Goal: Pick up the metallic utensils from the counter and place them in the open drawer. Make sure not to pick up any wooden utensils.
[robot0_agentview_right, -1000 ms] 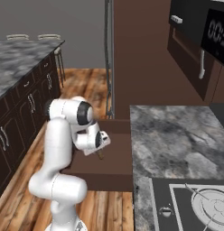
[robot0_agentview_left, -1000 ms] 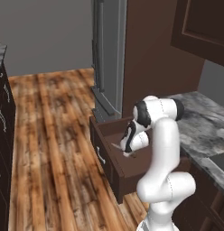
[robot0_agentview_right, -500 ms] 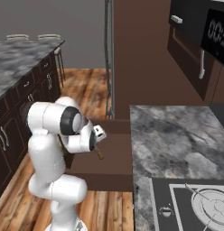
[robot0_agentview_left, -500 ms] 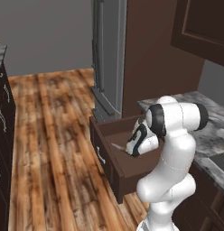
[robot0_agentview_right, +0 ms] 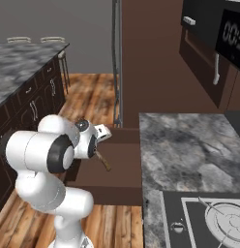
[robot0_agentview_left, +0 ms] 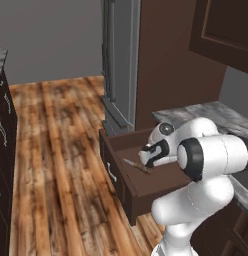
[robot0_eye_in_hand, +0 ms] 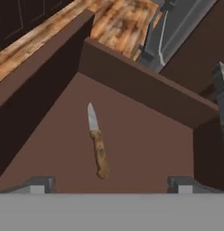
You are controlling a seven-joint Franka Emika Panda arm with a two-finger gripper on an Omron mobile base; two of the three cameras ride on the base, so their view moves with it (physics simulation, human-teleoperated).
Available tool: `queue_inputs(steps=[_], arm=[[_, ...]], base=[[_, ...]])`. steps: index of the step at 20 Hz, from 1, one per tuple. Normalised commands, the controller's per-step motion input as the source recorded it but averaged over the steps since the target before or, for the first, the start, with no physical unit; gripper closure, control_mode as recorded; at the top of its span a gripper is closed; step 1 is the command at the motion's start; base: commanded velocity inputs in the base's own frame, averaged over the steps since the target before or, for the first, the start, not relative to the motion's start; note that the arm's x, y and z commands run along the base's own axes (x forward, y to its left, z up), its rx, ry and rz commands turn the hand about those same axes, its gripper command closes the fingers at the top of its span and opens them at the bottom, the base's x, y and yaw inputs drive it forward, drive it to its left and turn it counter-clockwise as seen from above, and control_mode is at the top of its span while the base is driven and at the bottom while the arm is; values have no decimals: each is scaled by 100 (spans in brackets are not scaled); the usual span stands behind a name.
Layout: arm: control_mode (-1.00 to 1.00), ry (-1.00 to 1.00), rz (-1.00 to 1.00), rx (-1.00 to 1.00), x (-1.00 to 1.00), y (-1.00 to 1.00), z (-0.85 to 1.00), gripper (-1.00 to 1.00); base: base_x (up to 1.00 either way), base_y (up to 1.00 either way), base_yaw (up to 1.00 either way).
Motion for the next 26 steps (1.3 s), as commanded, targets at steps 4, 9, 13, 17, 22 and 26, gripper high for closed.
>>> queue_inputs(steps=[4,9,13,17,22,26], arm=[[-100,-13,-13,12,-34,0,100,-100],[-100,-8,-15,3,-85,-4,100,-100],[-100,-10,-15,0,-63,-2,100,-100],[-100,-7,0,17,-65,-1,100,-100],[-100,-12,0,6,-71,0,98,-100],[-100,-16,0,1,-88,0,72,-100]], base=[[0,0,0],[0,0,0],[0,0,0],[0,0,0],[0,0,0],[0,0,0]])
